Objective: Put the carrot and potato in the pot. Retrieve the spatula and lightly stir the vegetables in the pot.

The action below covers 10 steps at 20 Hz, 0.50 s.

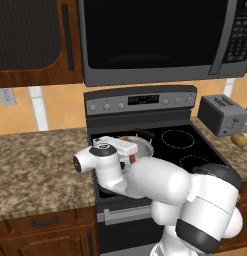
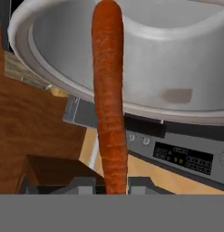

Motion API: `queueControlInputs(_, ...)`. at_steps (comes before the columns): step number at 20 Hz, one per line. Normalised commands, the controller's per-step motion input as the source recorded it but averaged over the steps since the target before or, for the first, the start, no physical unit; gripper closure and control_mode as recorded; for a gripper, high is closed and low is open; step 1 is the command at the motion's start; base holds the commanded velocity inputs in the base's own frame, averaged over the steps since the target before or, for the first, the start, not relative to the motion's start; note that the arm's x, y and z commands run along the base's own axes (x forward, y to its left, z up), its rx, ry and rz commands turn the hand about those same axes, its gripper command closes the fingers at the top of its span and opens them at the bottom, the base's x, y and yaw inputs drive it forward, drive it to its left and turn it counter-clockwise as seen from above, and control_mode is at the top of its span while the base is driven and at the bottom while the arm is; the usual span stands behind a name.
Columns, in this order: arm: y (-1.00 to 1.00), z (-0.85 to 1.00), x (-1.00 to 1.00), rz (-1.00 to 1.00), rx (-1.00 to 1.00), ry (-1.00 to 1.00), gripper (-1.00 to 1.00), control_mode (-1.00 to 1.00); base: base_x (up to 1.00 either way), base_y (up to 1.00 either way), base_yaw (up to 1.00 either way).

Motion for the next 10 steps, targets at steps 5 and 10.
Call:
queueControlInputs(5,0.00,0.43,0.00,0.00,0.04,-0.02,-1.00,-1.00,0.00,0.00,0.00)
queueControlInputs(10,-0.21,0.98,-0.27,0.00,0.16,-0.04,-1.00,-1.00,0.00,0.00,0.00)
